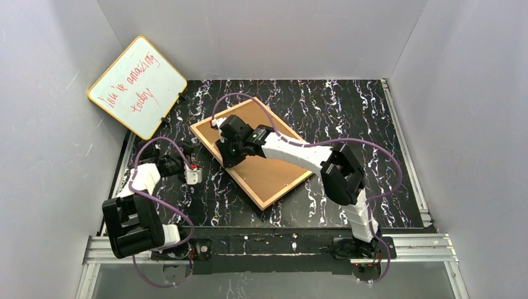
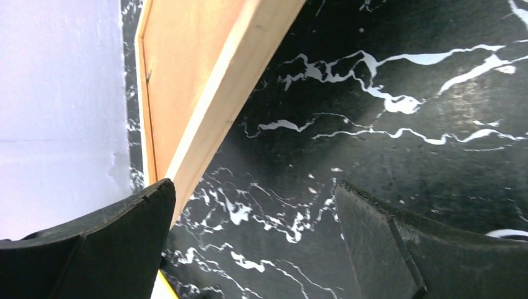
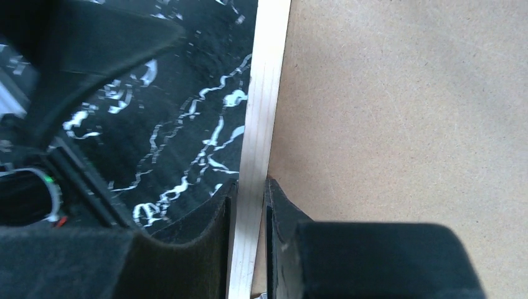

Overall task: Put the photo into the frame
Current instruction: Turn over the photo frame at the center of the board.

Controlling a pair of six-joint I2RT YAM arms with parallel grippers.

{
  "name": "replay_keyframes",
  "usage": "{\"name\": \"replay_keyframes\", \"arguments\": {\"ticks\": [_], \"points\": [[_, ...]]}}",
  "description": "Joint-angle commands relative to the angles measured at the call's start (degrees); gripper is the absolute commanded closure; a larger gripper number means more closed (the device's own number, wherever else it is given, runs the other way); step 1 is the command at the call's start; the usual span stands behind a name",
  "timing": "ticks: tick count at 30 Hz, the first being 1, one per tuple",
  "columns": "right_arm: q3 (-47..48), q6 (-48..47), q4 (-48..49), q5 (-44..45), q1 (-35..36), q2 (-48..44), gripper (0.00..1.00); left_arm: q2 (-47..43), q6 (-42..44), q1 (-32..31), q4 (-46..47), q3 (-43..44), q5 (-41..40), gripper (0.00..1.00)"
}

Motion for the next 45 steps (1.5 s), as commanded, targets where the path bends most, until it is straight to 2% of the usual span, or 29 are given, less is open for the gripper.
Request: {"name": "replay_keyframes", "arguments": {"ticks": [1, 4, 7, 11, 16, 21, 26, 28, 30, 32, 37, 41, 45], "points": [[6.3, 1.9, 0.3, -7.8, 0.2, -6.0, 0.99, -0.7, 18.0, -3.1, 4.3, 0.8, 1.8, 0.02], [8.3, 2.0, -2.0, -9.0, 0.0, -6.1, 0.99, -0.6, 17.6, -6.1, 9.4, 0.8, 0.6, 0.02], [9.0, 2.0, -3.4, -9.2, 0.0, -6.6, 0.99, -0.9, 13.5, -8.5, 18.5, 0.0, -0.3, 0.02], [9.5, 2.1, -4.7, -9.5, 0.1, -7.6, 0.99, -0.5, 11.1, -9.6, 26.1, 0.0, -0.3, 0.02], [9.8, 2.6, -5.1, -10.5, -0.1, -8.8, 0.99, -0.6, 9.9, -10.6, 26.2, 0.2, -0.8, 0.04], [9.9, 3.0, -6.0, -11.2, -0.5, -10.8, 0.99, 0.5, 16.5, -12.3, 16.2, 4.0, -2.7, 0.26], [10.3, 2.7, -8.1, -11.2, -1.6, -13.1, 0.99, 0.5, 17.3, -14.4, 11.3, 8.0, -4.0, 0.71], [10.7, 1.9, -9.6, -10.2, -1.9, -14.1, 0.88, 0.3, 13.9, -15.0, 10.3, 10.0, -4.0, 0.88], [11.8, -0.2, -12.0, -8.2, -1.9, -15.1, 0.72, -0.1, 10.1, -15.4, 9.4, 11.7, -3.4, 0.95], [12.7, -3.6, -15.3, -6.0, -1.8, -16.3, 0.55, -0.6, 6.2, -15.6, 7.7, 13.6, -3.0, 0.96], [10.6, -14.3, -20.0, 1.6, 0.8, -21.6, 0.31, -1.9, 0.4, -16.0, 2.4, 17.9, -2.2, 0.96], [9.0, -22.1, -24.4, 11.1, 6.6, -24.1, 0.10, -1.9, -1.6, -16.1, -1.5, 21.2, -2.1, 0.95], [4.5, -26.8, -25.0, 20.2, 12.6, -25.7, 0.03, -2.4, -2.0, -16.2, -3.0, 22.7, -1.8, 0.94]]}}
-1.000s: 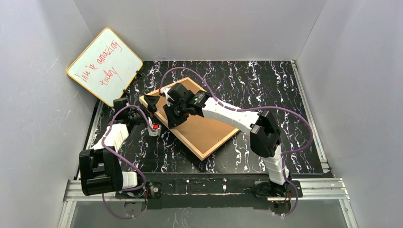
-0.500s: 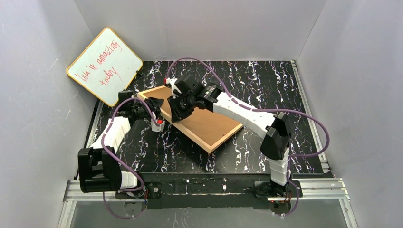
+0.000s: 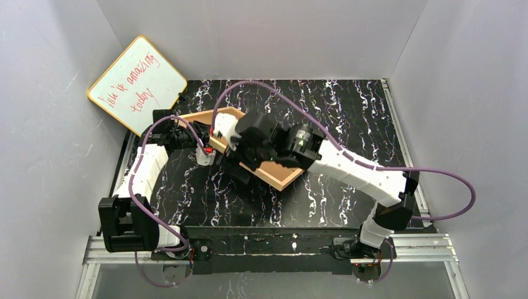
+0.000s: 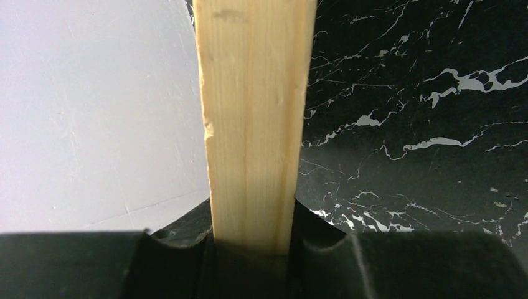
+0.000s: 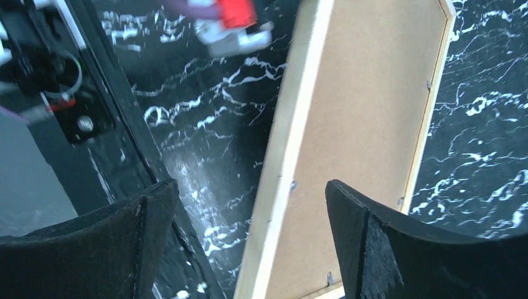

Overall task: Put the photo into the frame
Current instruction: Turn over the photo frame at the center of the board.

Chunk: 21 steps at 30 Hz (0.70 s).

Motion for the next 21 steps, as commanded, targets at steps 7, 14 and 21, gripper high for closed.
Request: {"name": "replay_keyframes", "arguments": {"ticks": [7, 14, 21], "points": [[-5.7, -12.0, -2.5, 19.7, 7.1, 0.7, 0.04, -3.7, -2.3, -0.2, -3.3, 5.2, 7.1, 0.95], [-13.5, -18.4, 5.5, 26.4, 7.0, 1.1, 0.05, -3.8, -2.2, -0.3, -3.6, 5.5, 7.1, 0.96], [-16.1, -18.8, 11.0, 25.1, 4.3, 2.5, 0.14, -3.9, -1.8, -0.3, -3.6, 5.0, 7.0, 0.96]]}}
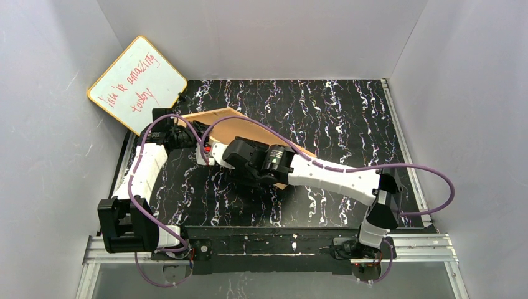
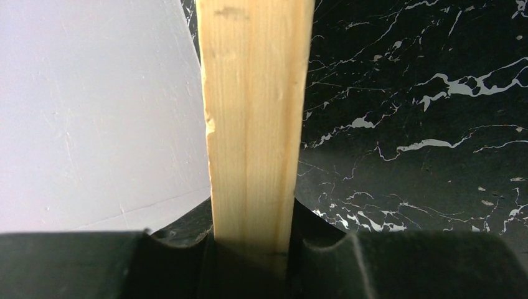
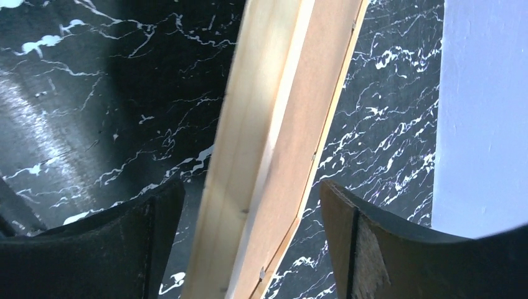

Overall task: Put the photo into the frame
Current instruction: Turn over the photo frame at the center of the board.

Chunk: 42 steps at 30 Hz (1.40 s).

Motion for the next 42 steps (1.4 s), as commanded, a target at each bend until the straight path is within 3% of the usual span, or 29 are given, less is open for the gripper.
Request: {"name": "replay_keyframes", "arguments": {"ticks": [1, 6, 13, 15, 19, 21, 22, 26, 34, 38, 42], "points": [[-1.1, -1.7, 7.2, 1.5, -2.1, 0.1, 0.17, -3.6, -1.2, -0.1, 0.6, 2.8, 7.3, 0.97], [-2.7, -1.1, 10.7, 1.2, -2.7, -0.4, 0.32, -3.4, -1.6, -0.1, 0.6, 3.1, 7.5, 0.96], [0.6, 2.0, 9.9, 3.3, -2.7, 1.9, 0.63, -3.0, -2.3, -0.1, 0.6, 4.0, 7.4, 0.92], [1.8, 2.6, 10.1, 4.5, -2.8, 2.1, 0.69, -3.3, -2.7, -0.1, 0.8, 4.1, 7.5, 0.75], [4.9, 3.9, 10.4, 4.8, -3.4, 1.6, 0.72, -4.9, -5.2, 0.0, 3.2, 3.4, 7.3, 0.08], [8.1, 6.1, 8.9, 3.0, -4.6, 2.1, 0.72, -5.9, -8.2, 0.1, 5.6, 3.0, 7.7, 0.02], [10.1, 7.6, 7.4, 1.2, -5.5, 2.7, 0.73, -6.4, -11.9, 0.2, 7.7, 2.9, 7.8, 0.02], [19.0, 12.9, 2.9, -5.6, -10.2, 4.9, 0.73, -7.3, -44.4, 0.9, 25.8, 3.2, 6.7, 0.02], [35.3, 25.8, -4.1, -18.1, -22.3, 9.2, 0.72, -3.4, -92.1, 9.3, 50.3, 7.9, 7.3, 0.02], [38.1, 36.6, -4.2, -31.8, -32.1, 8.9, 0.72, 0.7, -105.2, 12.8, 45.4, 13.4, 8.7, 0.02], [34.7, 46.1, -2.1, -44.6, -40.8, 7.8, 0.76, 3.3, -108.6, 14.1, 36.1, 16.0, 10.5, 0.02]]}}
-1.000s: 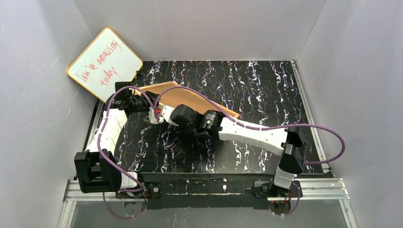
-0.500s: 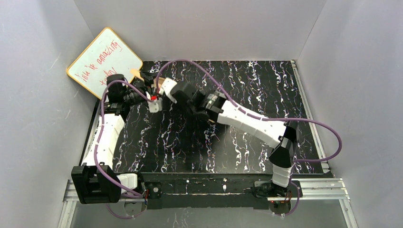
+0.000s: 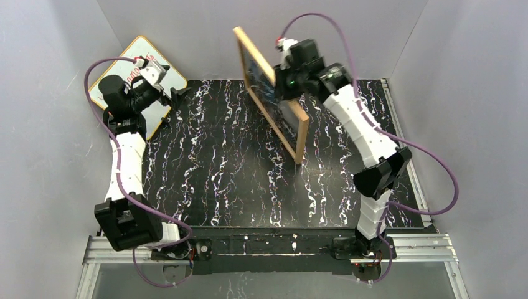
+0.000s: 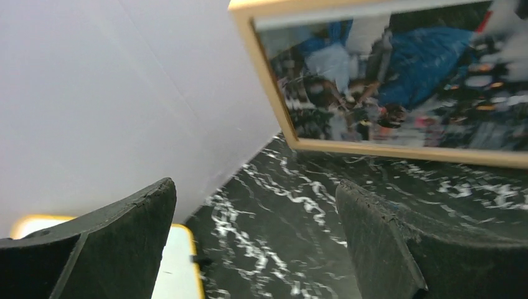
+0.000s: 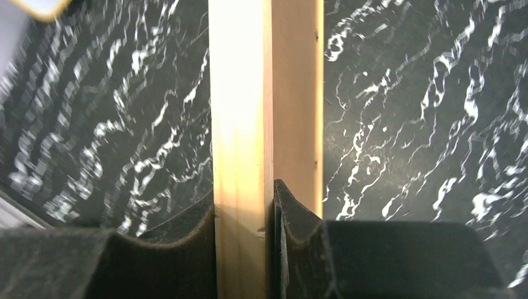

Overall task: Put the photo into the frame
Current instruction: Turn over the photo frame at the center of the board.

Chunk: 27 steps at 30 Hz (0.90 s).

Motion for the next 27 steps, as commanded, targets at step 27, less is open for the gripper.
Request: {"name": "replay_keyframes", "arguments": {"ticks": [27], "points": [[-74.0, 36.8, 48.0, -25.8, -18.7, -39.3, 0.74, 9.8, -17.7, 0.7, -33.2, -6.1, -15.2, 0.02]]}}
